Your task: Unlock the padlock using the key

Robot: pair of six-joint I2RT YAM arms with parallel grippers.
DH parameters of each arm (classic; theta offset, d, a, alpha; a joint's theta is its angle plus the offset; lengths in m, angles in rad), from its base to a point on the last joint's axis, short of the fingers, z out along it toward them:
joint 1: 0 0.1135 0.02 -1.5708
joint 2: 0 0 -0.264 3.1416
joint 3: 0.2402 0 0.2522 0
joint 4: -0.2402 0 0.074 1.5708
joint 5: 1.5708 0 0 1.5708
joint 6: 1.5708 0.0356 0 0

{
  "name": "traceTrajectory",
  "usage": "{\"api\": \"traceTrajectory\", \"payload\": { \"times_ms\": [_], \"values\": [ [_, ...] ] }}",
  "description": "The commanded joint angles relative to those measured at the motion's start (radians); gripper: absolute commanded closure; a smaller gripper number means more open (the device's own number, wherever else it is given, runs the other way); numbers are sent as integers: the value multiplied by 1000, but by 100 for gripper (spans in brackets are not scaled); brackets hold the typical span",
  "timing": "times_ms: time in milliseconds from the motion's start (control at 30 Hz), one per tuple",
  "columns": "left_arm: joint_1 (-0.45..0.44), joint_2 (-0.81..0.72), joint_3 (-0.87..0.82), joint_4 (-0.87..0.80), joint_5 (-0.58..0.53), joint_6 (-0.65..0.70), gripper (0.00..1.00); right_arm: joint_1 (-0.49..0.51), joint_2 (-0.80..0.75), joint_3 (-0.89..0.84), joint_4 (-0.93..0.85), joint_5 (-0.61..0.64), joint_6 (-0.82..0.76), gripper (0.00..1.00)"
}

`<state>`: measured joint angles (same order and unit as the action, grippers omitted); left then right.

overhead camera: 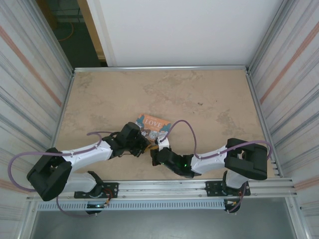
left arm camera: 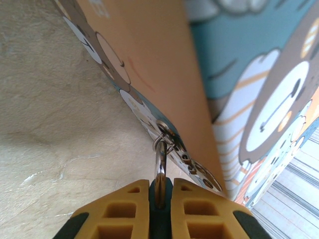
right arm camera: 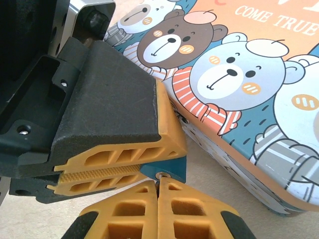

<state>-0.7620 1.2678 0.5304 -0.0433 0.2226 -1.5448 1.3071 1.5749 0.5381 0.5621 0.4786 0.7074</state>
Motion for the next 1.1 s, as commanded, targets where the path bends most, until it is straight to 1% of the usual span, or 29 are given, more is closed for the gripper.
{"api": "traceTrajectory", "payload": {
  "times_ms": [0,133,200,300,367,533,600,733,833,1000,1067],
  "values": [
    [-37,-17,3,-1,78,-5,89,-16,10,2,55,22,78,100],
    [-35,-35,3,-31,52,10,70,-16,5,-9,55,34,106,100],
    [-31,-47,2,-45,39,23,64,-17,1,-16,56,34,115,100],
    [-14,-70,0,-81,22,45,58,-17,-9,-29,58,32,132,100],
    [-1,-88,-1,-105,15,63,56,-17,-19,-42,60,32,150,100],
    [29,-159,-2,-175,-21,119,47,-18,-51,-80,67,22,212,100],
    [33,-192,4,-202,-51,160,45,-21,-63,-96,75,9,243,100],
    [33,-264,45,-289,-142,275,44,-30,-88,-134,97,-38,322,100],
    [32,-319,70,-338,-208,344,43,-35,-106,-170,117,-48,403,100],
    [10,-414,74,-401,-338,389,42,-35,-136,-221,142,-22,529,100],
    [4,-444,66,-402,-364,397,42,-37,-149,-234,145,-11,561,100]
  ]
}}
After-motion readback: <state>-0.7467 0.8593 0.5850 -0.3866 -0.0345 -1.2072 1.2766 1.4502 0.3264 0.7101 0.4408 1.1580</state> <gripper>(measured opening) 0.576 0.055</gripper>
